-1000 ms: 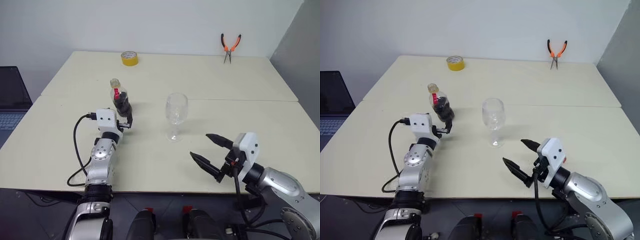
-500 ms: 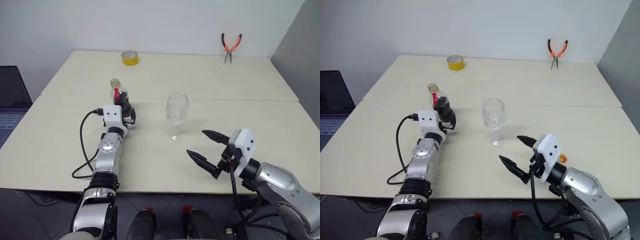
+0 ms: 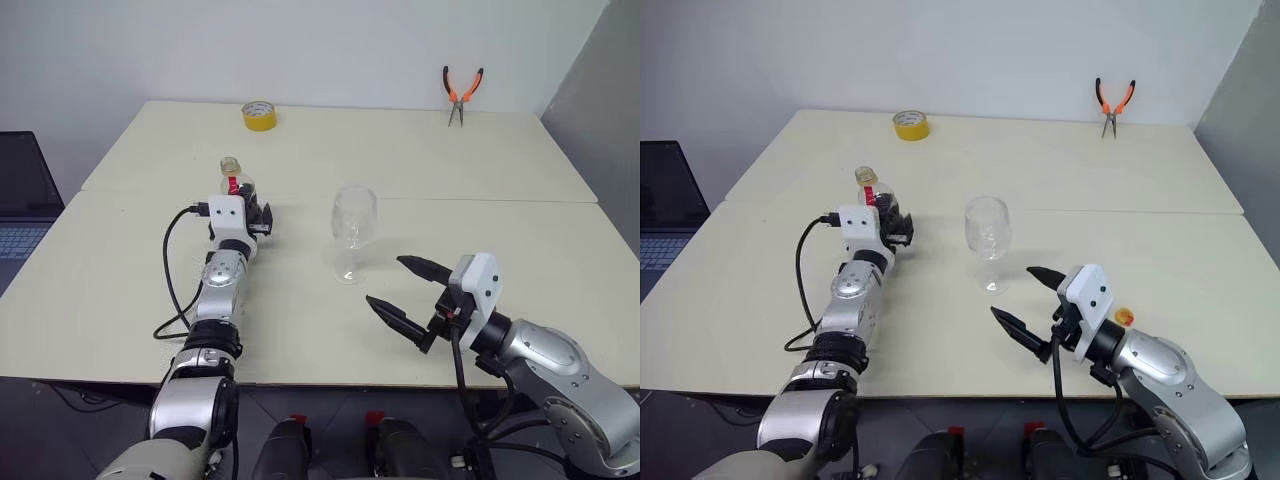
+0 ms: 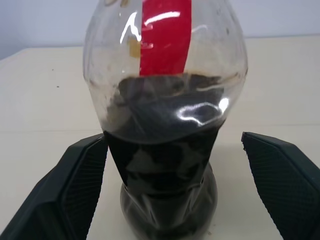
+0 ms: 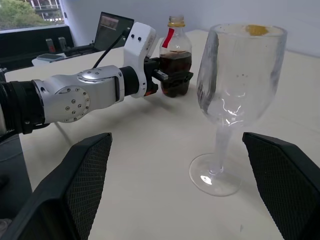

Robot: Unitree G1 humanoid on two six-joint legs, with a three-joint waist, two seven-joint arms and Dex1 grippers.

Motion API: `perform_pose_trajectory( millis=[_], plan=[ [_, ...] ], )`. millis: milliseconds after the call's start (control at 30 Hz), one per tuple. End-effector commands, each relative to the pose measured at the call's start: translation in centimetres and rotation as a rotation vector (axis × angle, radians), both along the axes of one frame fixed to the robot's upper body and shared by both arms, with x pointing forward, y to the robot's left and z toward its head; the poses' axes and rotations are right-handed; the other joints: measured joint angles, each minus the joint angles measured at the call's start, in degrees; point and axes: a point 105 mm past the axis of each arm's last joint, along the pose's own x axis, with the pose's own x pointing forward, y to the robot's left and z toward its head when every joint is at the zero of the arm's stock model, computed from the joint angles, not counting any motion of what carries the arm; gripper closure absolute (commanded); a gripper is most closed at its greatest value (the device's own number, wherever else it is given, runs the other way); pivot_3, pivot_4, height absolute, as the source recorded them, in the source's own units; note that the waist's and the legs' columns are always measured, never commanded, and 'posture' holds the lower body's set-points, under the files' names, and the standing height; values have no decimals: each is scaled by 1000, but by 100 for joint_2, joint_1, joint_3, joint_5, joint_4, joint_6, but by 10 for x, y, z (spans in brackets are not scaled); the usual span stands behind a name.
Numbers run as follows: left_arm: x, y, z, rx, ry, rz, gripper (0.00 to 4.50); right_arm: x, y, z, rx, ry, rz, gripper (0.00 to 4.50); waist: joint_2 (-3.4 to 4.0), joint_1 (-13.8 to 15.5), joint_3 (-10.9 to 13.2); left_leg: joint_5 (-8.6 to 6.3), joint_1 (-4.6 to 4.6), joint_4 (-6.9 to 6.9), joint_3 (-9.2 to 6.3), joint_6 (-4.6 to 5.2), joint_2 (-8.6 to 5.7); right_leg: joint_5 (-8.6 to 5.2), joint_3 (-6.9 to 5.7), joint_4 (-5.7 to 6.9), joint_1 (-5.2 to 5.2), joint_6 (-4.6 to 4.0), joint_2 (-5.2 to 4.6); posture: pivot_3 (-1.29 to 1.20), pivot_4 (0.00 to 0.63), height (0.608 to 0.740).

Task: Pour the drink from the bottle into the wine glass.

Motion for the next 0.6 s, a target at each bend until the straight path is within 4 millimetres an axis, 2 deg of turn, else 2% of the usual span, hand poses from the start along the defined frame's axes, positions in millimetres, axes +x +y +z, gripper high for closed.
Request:
perform_pose_trajectory(
  millis=[33,233,300,400,600],
  plan=[
    [3,4,17,-8,-57,2,1189,-1,2,9,14,-46,8,0,0,0,0,0,0,0,-1,0,0,0,0,0,0,0,0,0,150,740],
    [4,9,24,-1,-72,5,3016,1,2,10,19,-51,8,0,0,-1,0,0,0,0,-2,0,0,0,0,1,0,0,0,0,150,740],
    [3,12,26,8,-74,10,3454,2,1,11,18,-54,7,0,0,-4,0,0,0,0,-1,0,1,0,-1,1,0,0,0,0,150,740],
    [0,16,28,23,-77,14,3772,2,-1,12,18,-64,-2,0,-1,-5,1,0,-1,-1,-1,0,2,0,0,1,-2,0,0,0,150,740],
    [-9,13,32,28,-89,-5,3836,-1,-5,20,27,-87,-17,0,-1,-2,1,0,-4,-1,-2,-1,0,0,1,1,-3,-1,-5,0,150,740]
  ],
)
